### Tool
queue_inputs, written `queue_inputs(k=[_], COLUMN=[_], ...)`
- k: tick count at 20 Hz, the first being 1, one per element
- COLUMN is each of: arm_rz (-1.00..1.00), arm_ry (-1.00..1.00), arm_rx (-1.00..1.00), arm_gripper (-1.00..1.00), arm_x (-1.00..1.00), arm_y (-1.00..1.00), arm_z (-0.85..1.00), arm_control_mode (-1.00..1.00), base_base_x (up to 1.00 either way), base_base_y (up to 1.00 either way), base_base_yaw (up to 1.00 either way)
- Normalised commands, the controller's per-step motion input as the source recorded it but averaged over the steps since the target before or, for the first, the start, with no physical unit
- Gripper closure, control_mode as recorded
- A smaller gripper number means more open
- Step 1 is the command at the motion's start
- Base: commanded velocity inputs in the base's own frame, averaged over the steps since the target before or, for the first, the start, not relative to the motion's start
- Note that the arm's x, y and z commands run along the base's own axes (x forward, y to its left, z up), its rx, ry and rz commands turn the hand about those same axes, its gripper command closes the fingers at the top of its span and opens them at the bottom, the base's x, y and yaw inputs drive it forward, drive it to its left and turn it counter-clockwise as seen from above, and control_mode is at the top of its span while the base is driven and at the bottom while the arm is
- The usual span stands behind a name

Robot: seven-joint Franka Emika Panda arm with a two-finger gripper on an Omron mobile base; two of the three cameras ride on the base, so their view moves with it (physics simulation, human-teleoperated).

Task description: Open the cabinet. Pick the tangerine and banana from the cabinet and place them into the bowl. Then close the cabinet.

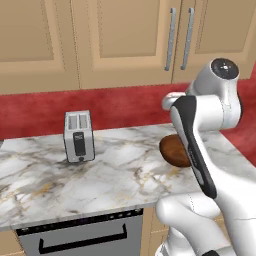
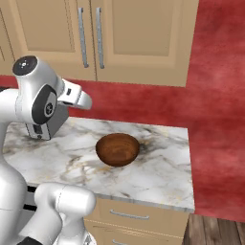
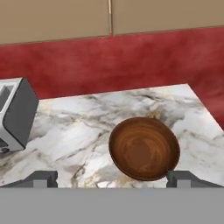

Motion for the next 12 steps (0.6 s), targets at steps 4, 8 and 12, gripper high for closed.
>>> queue_inputs(k=[4, 8, 12], arm_rz=[-0.03, 0.0, 0.0], arm_ry=[-0.12, -0.09, -0.06], arm_rx=[0.0, 0.0, 0.0], arm_gripper=[-1.0, -1.0, -1.0], arm_x=[0.0, -0.02, 0.0], arm_y=[-0.14, -0.21, -0.15], arm_z=[0.52, 0.52, 0.41], arm_control_mode=[-1.0, -1.0, -1.0], base_base_x=[0.0, 0.0, 0.0], base_base_y=[0.0, 0.0, 0.0], base_base_yaw=[0.0, 0.0, 0.0])
